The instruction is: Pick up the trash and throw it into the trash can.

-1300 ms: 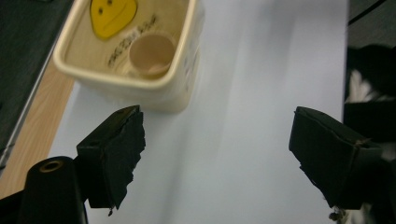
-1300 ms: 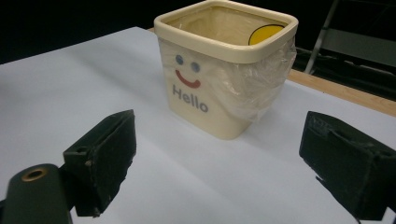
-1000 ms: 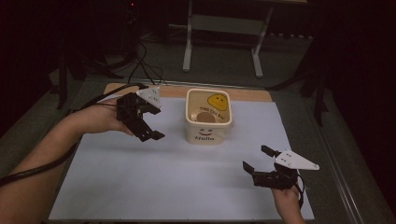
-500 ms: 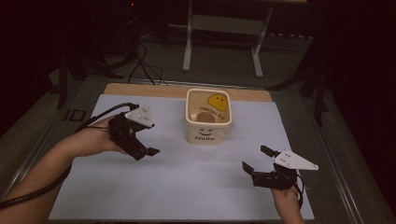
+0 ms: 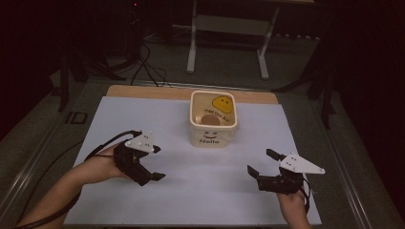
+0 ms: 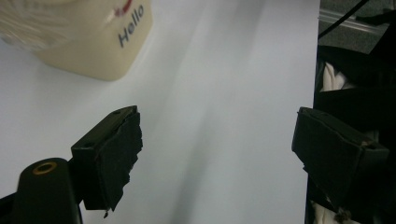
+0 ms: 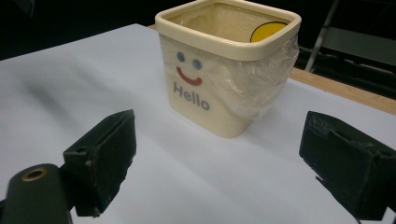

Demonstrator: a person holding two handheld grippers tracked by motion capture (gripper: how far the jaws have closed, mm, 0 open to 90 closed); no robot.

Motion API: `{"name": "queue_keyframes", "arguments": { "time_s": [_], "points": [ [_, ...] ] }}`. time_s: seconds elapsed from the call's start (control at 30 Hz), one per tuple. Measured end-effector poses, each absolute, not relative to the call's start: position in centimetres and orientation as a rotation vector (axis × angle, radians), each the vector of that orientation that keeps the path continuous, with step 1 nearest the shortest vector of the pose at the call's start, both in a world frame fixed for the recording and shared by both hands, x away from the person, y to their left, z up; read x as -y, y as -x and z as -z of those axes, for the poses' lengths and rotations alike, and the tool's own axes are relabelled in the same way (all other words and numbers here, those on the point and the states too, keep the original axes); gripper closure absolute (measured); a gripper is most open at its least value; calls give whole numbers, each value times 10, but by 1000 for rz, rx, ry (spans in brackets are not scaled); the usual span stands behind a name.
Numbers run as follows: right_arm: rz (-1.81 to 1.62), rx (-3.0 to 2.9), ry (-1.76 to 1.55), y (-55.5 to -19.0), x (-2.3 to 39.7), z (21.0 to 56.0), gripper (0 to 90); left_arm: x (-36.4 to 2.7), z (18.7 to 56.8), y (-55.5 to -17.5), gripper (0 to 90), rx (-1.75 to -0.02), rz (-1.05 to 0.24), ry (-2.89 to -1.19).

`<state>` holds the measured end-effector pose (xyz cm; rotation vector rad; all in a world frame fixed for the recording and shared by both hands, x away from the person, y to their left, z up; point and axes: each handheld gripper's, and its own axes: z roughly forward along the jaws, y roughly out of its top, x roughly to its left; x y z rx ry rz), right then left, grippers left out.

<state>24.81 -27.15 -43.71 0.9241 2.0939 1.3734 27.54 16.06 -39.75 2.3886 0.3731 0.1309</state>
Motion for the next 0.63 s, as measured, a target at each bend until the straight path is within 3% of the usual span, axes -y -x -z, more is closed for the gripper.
{"name": "queue_keyframes", "arguments": {
  "time_s": [0.63],
  "points": [
    [-1369, -2092, -914, -249, 271, 438, 109, -167, 428, -263, 168, -410, -94, -2314]
  ]
}}
